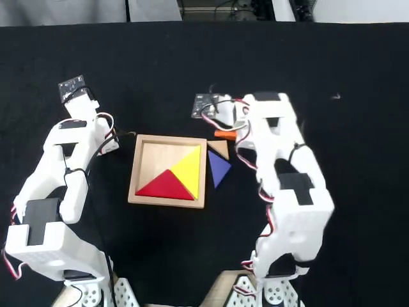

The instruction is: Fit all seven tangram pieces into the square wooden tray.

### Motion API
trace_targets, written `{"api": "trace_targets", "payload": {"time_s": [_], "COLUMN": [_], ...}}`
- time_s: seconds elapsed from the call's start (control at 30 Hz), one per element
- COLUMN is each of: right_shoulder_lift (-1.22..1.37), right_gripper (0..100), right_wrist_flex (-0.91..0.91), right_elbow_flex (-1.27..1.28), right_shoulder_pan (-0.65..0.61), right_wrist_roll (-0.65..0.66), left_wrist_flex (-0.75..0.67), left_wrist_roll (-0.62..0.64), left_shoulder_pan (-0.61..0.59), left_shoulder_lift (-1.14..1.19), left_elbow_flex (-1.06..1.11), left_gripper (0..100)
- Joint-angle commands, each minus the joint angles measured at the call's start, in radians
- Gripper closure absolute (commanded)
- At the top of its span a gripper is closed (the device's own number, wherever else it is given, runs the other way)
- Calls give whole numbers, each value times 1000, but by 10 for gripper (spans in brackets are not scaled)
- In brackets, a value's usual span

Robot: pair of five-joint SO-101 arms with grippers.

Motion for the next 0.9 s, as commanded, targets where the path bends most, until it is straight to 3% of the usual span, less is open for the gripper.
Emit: {"api": "trace_targets", "payload": {"time_s": [0.0, 0.1, 0.2, 0.27, 0.43, 0.53, 0.63, 0.87], "right_shoulder_lift": [-120, -159, -182, -173, -124, -122, -131, -147], "right_gripper": [924, 932, 943, 943, 939, 851, 762, 759], "right_wrist_flex": [106, 284, 359, 339, 195, 169, 140, 55], "right_elbow_flex": [-59, -61, -76, -84, -85, -61, -16, 114], "right_shoulder_pan": [35, 49, 51, 49, 35, 28, -11, -87], "right_wrist_roll": [46, 170, 190, 164, -74, -141, -150, -124], "left_wrist_flex": [-15, -15, -15, -15, -15, -15, -15, -15], "left_wrist_roll": [-12, -12, -12, -12, -12, -12, -12, -12], "left_shoulder_pan": [10, 10, 12, 12, 10, 10, 10, 10], "left_shoulder_lift": [-48, -48, -48, -48, -48, -48, -48, -48], "left_elbow_flex": [-7, -7, -7, -7, -5, -5, -7, -7], "left_gripper": [921, 921, 921, 922, 922, 922, 921, 921]}}
